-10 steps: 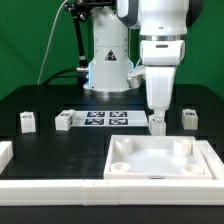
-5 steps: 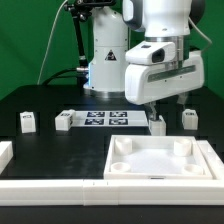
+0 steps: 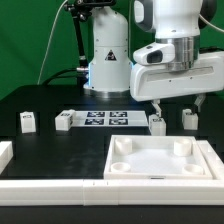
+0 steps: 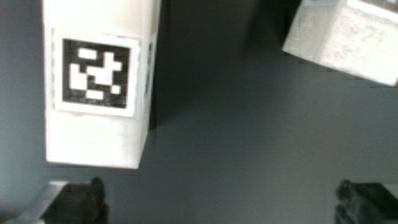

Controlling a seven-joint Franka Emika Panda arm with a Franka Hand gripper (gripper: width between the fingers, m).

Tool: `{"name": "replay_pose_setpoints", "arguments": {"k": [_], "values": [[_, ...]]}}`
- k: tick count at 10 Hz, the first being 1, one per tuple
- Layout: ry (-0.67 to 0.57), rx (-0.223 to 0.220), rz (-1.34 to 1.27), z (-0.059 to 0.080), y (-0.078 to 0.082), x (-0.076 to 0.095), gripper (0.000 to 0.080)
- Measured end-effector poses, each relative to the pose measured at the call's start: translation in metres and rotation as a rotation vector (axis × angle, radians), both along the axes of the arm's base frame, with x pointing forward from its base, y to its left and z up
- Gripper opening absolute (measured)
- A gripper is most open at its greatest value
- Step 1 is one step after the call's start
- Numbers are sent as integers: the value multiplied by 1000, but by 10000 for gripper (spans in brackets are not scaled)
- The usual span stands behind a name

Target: Assemble one leg

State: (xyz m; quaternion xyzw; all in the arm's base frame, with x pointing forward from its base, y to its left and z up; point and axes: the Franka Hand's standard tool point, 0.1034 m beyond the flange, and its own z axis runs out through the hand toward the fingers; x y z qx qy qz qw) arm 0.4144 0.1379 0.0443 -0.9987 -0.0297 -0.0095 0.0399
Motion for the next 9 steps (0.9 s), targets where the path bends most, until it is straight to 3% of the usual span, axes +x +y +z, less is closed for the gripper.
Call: {"name": "replay_pose_setpoints", "arguments": {"k": [3, 5, 7, 9], "values": [[24, 15, -237, 0, 5, -2, 649], [44, 14, -287, -4, 30, -19, 649], [37, 20, -235, -4, 45, -27, 649], [133, -7, -173, -8, 37, -33, 649]]}}
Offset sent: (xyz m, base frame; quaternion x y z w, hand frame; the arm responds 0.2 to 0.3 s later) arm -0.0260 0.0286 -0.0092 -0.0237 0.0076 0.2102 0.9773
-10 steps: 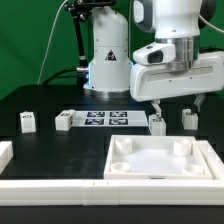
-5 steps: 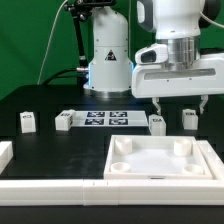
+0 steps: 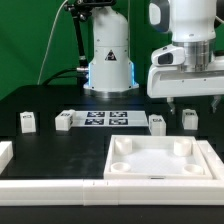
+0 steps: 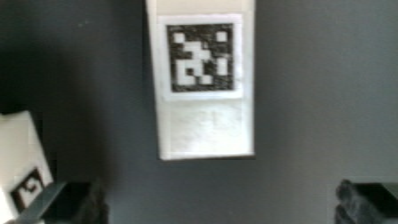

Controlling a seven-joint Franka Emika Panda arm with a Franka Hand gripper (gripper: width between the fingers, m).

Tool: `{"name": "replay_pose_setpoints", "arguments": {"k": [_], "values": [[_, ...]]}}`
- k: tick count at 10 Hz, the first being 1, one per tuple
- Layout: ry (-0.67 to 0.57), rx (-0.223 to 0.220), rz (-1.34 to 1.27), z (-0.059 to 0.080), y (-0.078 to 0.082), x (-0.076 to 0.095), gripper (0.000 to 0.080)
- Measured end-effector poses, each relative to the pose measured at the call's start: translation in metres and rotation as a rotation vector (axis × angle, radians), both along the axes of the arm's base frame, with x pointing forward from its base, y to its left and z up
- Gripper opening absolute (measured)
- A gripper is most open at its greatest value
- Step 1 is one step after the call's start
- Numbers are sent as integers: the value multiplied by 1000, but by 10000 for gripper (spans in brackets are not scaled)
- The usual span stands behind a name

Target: Assemble one leg

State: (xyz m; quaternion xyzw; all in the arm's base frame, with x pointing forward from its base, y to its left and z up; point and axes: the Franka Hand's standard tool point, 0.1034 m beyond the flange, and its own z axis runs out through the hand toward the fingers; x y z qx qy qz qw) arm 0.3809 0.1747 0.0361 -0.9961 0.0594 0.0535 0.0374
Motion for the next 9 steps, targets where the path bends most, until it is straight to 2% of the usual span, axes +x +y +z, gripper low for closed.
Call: {"name": "replay_pose_setpoints", "arguments": {"k": [3, 4, 5, 8, 9], "values": [[254, 0, 31, 1, -7, 3, 649], [295, 2, 27, -6, -7, 5, 649], [385, -1, 34, -7, -6, -1, 649], [625, 26, 74, -7, -3, -2, 649], [663, 30, 77, -8, 0, -1, 649]]}}
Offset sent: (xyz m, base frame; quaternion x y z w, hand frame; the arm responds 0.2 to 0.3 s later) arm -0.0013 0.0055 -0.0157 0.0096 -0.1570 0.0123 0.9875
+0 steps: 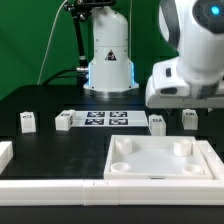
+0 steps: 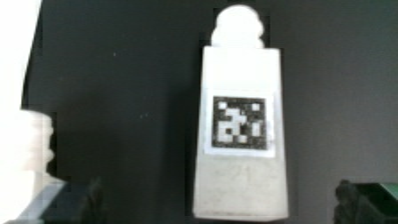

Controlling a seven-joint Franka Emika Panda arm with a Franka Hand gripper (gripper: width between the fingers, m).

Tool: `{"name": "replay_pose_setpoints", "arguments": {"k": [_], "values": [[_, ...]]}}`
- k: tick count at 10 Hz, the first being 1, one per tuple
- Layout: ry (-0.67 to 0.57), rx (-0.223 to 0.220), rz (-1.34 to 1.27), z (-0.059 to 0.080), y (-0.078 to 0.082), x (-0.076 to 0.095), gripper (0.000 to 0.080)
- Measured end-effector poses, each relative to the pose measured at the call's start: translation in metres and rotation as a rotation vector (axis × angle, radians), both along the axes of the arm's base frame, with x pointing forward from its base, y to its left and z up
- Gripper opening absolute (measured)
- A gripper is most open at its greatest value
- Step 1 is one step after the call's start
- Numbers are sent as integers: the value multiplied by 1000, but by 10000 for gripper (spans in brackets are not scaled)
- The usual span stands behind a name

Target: Assemble one leg

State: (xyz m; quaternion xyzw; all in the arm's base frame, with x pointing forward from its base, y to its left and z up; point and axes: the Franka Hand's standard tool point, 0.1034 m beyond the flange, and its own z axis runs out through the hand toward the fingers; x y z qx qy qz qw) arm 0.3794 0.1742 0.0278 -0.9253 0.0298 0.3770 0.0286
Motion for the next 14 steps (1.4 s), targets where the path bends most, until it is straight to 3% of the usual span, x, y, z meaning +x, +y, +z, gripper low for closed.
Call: {"name": "replay_pose_setpoints", "arguments": {"k": [3, 6, 10, 11, 12, 13, 14], "values": [[192, -7, 11, -9, -4, -12, 649], [183, -11, 12, -20, -3, -22, 649], [185, -11, 20, -23, 0, -29, 622], [185, -12, 20, -23, -1, -29, 450], [185, -12, 20, -23, -1, -29, 450], [185, -12, 20, -23, -1, -29, 284], [185, -12, 20, -23, -1, -29, 288]]}}
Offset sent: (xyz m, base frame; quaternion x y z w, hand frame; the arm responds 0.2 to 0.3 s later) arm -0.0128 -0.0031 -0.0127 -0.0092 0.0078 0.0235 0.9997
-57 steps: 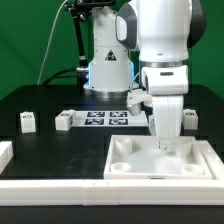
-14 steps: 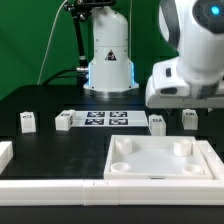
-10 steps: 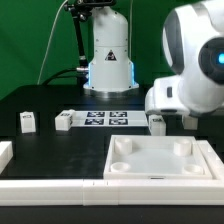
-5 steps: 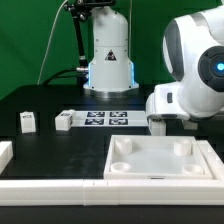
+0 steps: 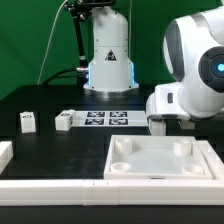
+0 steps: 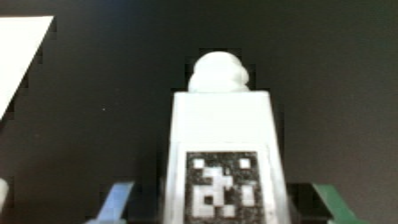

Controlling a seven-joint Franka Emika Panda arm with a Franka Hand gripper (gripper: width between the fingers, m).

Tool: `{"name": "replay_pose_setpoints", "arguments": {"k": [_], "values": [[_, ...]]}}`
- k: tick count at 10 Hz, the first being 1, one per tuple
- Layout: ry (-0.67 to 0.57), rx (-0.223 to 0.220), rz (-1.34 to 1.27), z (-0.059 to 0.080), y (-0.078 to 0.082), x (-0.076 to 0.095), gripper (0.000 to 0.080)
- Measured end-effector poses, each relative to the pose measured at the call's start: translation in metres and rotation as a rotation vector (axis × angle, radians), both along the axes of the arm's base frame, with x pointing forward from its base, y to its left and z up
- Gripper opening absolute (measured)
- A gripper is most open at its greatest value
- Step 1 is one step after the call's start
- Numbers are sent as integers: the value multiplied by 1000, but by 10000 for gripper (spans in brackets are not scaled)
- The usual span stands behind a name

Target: Assemble one leg

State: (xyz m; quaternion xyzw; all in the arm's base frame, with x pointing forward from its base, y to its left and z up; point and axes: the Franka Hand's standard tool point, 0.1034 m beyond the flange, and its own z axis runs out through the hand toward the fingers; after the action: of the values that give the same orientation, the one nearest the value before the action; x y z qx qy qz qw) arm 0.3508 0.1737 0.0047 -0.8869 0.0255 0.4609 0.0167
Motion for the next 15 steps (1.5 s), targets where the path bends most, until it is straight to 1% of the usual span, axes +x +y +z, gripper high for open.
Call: {"name": "replay_pose_setpoints", "arguments": {"k": [4, 5, 6, 7, 8, 9, 10, 12, 13, 14, 15], "values": [[0, 0, 0, 0, 0, 0, 288], [10, 6, 4, 4, -2, 1, 288], [18, 9, -1, 15, -6, 8, 288], [34, 11, -1, 30, -10, 13, 288], [54, 12, -3, 49, -14, 19, 290], [62, 13, -5, 62, -17, 25, 290], [46, 14, -7, 65, -16, 29, 290], [19, 15, -9, 62, -15, 31, 290], [-59, 16, -18, 59, -13, 39, 290], [-132, 14, -23, 60, -12, 40, 290], [-231, 13, -25, 59, -13, 44, 290]]}}
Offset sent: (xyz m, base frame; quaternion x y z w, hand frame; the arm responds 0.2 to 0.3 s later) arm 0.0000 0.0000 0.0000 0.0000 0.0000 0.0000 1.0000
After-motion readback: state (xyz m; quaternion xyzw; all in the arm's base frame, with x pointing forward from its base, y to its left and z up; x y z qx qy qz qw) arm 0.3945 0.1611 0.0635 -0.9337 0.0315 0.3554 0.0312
